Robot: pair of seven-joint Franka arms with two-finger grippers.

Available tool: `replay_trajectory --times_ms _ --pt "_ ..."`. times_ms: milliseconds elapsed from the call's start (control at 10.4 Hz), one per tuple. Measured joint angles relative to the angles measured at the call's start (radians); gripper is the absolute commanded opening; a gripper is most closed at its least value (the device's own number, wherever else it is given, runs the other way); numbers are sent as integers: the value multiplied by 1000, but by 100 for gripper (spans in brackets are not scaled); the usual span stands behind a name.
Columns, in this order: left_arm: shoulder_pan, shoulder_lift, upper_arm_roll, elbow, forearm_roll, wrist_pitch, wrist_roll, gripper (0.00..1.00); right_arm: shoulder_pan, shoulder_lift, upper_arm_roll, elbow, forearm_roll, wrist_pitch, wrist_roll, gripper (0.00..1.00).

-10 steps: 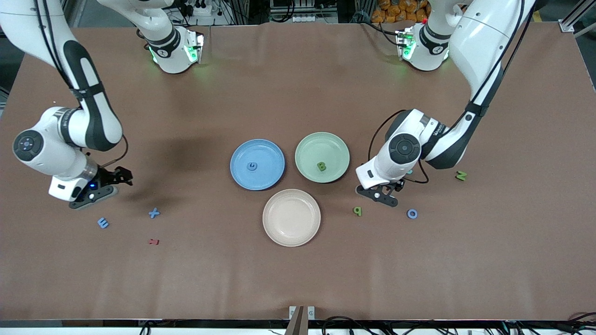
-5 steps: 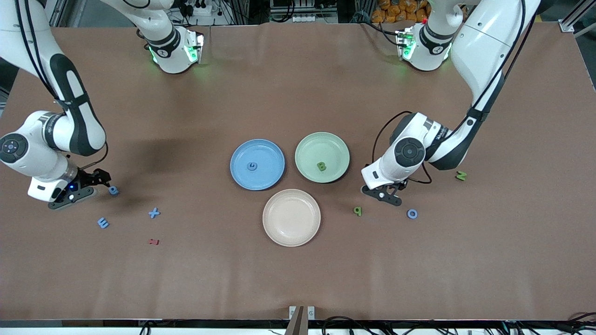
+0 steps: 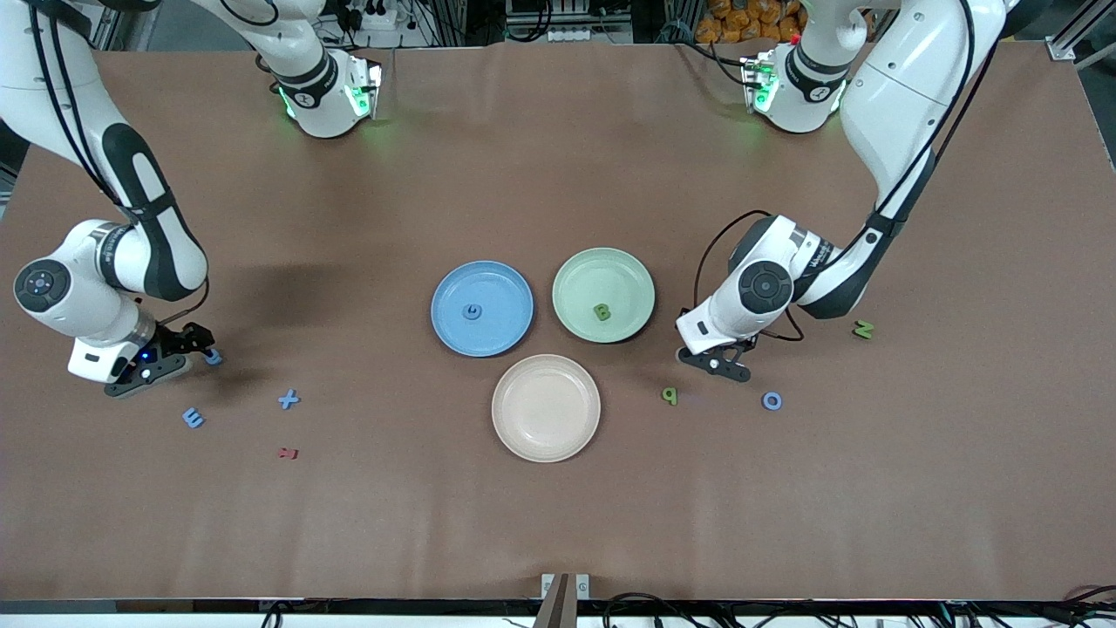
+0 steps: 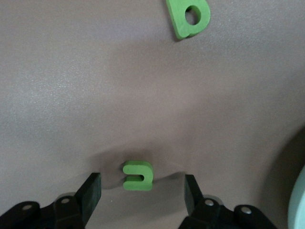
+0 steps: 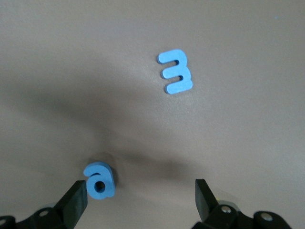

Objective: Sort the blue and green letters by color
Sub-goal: 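Reach the right gripper to the blue a while the left gripper grasps u, then place the green u on the green plate while the right gripper lifts a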

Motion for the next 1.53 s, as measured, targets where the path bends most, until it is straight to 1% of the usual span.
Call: replay_trajectory --times_ms 96,288,384,480,672,863,959,1055,1151,1247,1343,1439,1535 --pt "0 2 0 0 0 3 0 60 0 0 4 1 0 0 0 100" --pt "0 3 0 0 0 6 -1 33 0 1 12 0 0 -1 0 100" --pt "0 3 0 0 0 7 -1 19 1 1 19 -5 5 -1 0 100" --pt "0 3 0 0 0 7 -1 0 3 -2 27 -17 21 -1 0 100" --pt "5 0 1 2 0 7 -6 0 6 -5 37 -37 31 8 0 100" --pt "0 -2 -6 6 0 15 -100 0 5 -5 37 -65 31 47 0 100" --pt "-13 -11 -14 18 0 16 -152 0 4 -5 36 -72 31 52 0 91" --pt "-36 -26 -20 35 0 13 -198 0 1 -5 35 -74 32 53 0 62" --pt "-63 -38 -31 59 -1 11 -247 0 -3 -6 34 -75 32 53 0 42" --pt "-96 -44 -47 93 -10 -5 -312 0 -6 -6 33 -75 34 54 0 32" --pt "-136 -46 -55 126 -20 -23 -379 8 -12 -6 33 -75 38 57 0 28" --pt "-183 -47 -58 147 -35 -34 -457 11 -17 -5 32 -78 42 73 0 26" --pt "-230 -43 -59 154 -41 -41 -527 49 -20 -5 33 -82 53 83 0 21"
